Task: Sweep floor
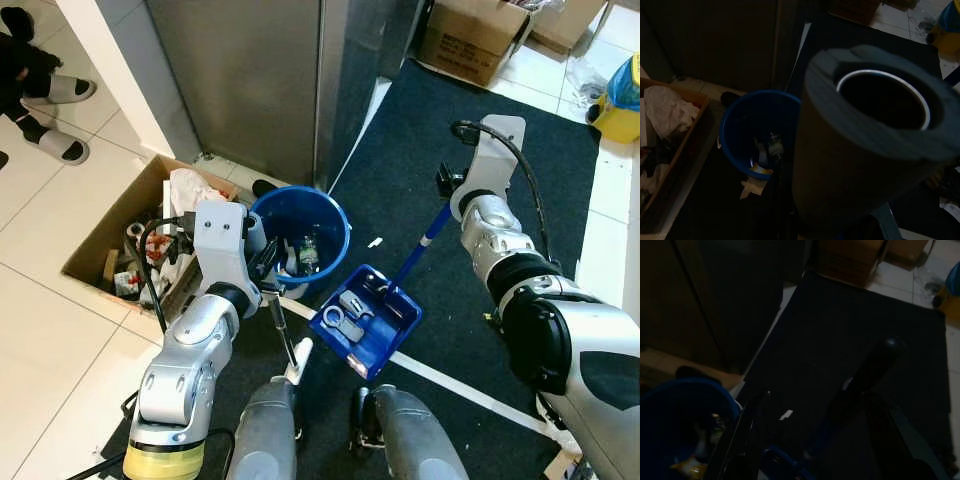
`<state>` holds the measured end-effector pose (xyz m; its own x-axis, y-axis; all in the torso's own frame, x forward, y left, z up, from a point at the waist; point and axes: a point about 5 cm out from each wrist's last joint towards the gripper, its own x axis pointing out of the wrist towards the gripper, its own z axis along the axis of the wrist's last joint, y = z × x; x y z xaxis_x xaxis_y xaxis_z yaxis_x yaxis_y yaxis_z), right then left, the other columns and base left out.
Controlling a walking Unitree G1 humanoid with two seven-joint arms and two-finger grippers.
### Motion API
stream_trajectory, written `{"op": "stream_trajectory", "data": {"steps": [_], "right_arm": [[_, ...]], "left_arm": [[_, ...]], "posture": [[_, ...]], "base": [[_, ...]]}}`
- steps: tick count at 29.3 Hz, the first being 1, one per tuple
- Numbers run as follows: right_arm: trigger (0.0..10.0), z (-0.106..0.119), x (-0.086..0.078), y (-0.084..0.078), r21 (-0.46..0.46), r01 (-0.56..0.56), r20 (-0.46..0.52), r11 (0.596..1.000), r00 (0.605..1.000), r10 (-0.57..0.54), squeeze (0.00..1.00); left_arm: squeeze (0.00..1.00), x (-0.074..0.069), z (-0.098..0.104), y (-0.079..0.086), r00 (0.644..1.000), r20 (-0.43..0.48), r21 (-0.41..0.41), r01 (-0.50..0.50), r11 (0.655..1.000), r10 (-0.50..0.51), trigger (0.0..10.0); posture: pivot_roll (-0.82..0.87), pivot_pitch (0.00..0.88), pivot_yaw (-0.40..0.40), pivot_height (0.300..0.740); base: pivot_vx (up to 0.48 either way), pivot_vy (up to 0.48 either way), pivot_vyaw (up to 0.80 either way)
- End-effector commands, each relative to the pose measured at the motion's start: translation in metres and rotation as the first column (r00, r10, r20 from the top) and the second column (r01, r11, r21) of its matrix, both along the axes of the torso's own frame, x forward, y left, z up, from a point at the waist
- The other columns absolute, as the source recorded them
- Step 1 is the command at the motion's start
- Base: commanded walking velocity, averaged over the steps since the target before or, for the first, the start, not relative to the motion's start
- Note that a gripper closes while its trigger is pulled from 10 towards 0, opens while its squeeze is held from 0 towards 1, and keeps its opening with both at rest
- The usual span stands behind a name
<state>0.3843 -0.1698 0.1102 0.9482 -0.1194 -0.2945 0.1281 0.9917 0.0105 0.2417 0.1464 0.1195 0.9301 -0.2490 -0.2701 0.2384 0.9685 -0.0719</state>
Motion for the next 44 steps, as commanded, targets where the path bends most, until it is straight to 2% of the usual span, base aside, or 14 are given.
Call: {"op": "stream_trajectory", "data": {"steps": [1, 9, 12, 13, 17, 19, 23, 28, 32, 35, 37, 40, 42, 44], "right_arm": [[10.0, -0.001, 0.0, -0.006, -0.041, -0.016, -0.022, 0.999, 1.0, 0.015, 0.0], [10.0, 0.008, 0.003, -0.02, -0.134, -0.087, -0.039, 0.987, 0.996, 0.083, 0.0], [10.0, 0.018, 0.005, -0.034, -0.169, -0.081, -0.029, 0.982, 0.997, 0.077, 0.0], [10.0, 0.027, 0.006, -0.049, -0.164, -0.076, -0.015, 0.984, 0.997, 0.074, 0.0], [10.0, 0.03, 0.006, -0.053, -0.136, -0.091, -0.014, 0.986, 0.996, 0.09, 0.0], [10.0, 0.03, 0.006, -0.054, -0.12, -0.116, -0.021, 0.986, 0.993, 0.115, 0.0], [10.0, 0.022, 0.001, -0.056, -0.158, -0.194, -0.076, 0.968, 0.98, 0.184, 0.0], [10.0, 0.02, 0.0, -0.055, -0.175, -0.209, -0.094, 0.962, 0.976, 0.195, 0.0], [10.0, 0.015, -0.001, -0.052, -0.115, -0.215, -0.105, 0.97, 0.974, 0.203, 0.0], [10.0, 0.013, -0.001, -0.049, -0.114, -0.223, -0.11, 0.968, 0.971, 0.21, 0.0], [10.0, 0.011, -0.002, -0.046, -0.111, -0.221, -0.113, 0.969, 0.971, 0.209, 0.0], [10.0, 0.007, -0.002, -0.043, -0.094, -0.187, -0.107, 0.978, 0.978, 0.177, 0.0], [10.0, 0.006, -0.002, -0.041, -0.072, -0.165, -0.096, 0.984, 0.983, 0.158, 0.0], [10.0, 0.004, -0.003, -0.039, -0.055, -0.157, -0.091, 0.986, 0.984, 0.152, 0.0]], "left_arm": [[0.0, -0.006, -0.014, -0.003, 0.996, -0.085, -0.029, 0.003, 1.0, -0.006, 10.0], [0.0, -0.006, -0.009, 0.0, 0.997, -0.071, -0.027, -0.002, 1.0, 0.0, 10.0], [0.0, -0.006, -0.004, 0.001, 0.998, -0.056, -0.034, -0.001, 0.999, -0.001, 10.0], [0.0, -0.006, 0.008, -0.001, 0.998, -0.01, -0.056, 0.062, 0.997, -0.062, 10.0], [0.0, -0.008, 0.021, -0.004, 0.987, 0.042, -0.053, 0.157, 0.986, -0.155, 10.0], [0.0, -0.011, 0.033, -0.004, 0.968, 0.08, -0.027, 0.239, 0.971, -0.237, 10.0], [0.0, -0.02, 0.063, 0.013, 0.918, 0.092, 0.16, 0.369, 0.916, -0.386, 10.0], [0.0, -0.03, 0.073, 0.019, 0.903, 0.075, 0.177, 0.406, 0.897, -0.423, 10.0], [0.0, -0.05, 0.077, 0.027, 0.882, 0.015, 0.237, 0.454, 0.859, -0.471, 10.0], [0.0, -0.054, 0.077, 0.034, 0.886, -0.01, 0.241, 0.453, 0.858, -0.464, 10.0], [0.0, -0.057, 0.072, 0.046, 0.912, -0.035, 0.242, 0.404, 0.882, -0.408, 10.0], [0.0, -0.048, 0.059, 0.076, 0.987, -0.065, 0.277, 0.162, 0.947, -0.15, 10.0], [0.0, -0.046, 0.049, 0.088, 0.995, -0.081, 0.3, 0.077, 0.951, -0.055, 10.0], [0.0, -0.05, 0.039, 0.088, 0.992, -0.096, 0.406, 0.111, 0.907, -0.079, 10.0]], "posture": [[0.21, 0.15, -0.1, 0.74], [0.22, 0.148, -0.103, 0.74], [0.22, 0.144, -0.102, 0.74], [0.22, 0.139, -0.099, 0.74], [0.22, 0.136, -0.098, 0.74], [0.22, 0.134, -0.096, 0.74], [0.23, 0.126, -0.084, 0.74], [0.24, 0.124, -0.081, 0.74], [0.25, 0.116, -0.081, 0.74], [0.25, 0.113, -0.087, 0.74], [0.25, 0.111, -0.09, 0.74], [0.25, 0.111, -0.09, 0.74], [0.25, 0.111, -0.09, 0.74], [0.26, 0.105, -0.098, 0.74]], "base": [[0.0, 0.0, 0.0], [0.0, 0.0, 0.0], [0.0, 0.0, 0.0], [0.0, 0.0, 0.0], [0.0, 0.0, 0.0], [0.0, 0.0, 0.0], [0.0, 0.0, 0.0], [0.0, 0.0, 0.0], [0.0, 0.0, 0.0], [0.0, 0.0, 0.0], [0.0, 0.0, 0.0], [0.0, 0.0, 0.0], [0.0, 0.0, 0.0], [0.0, 0.0, 0.0]]}}
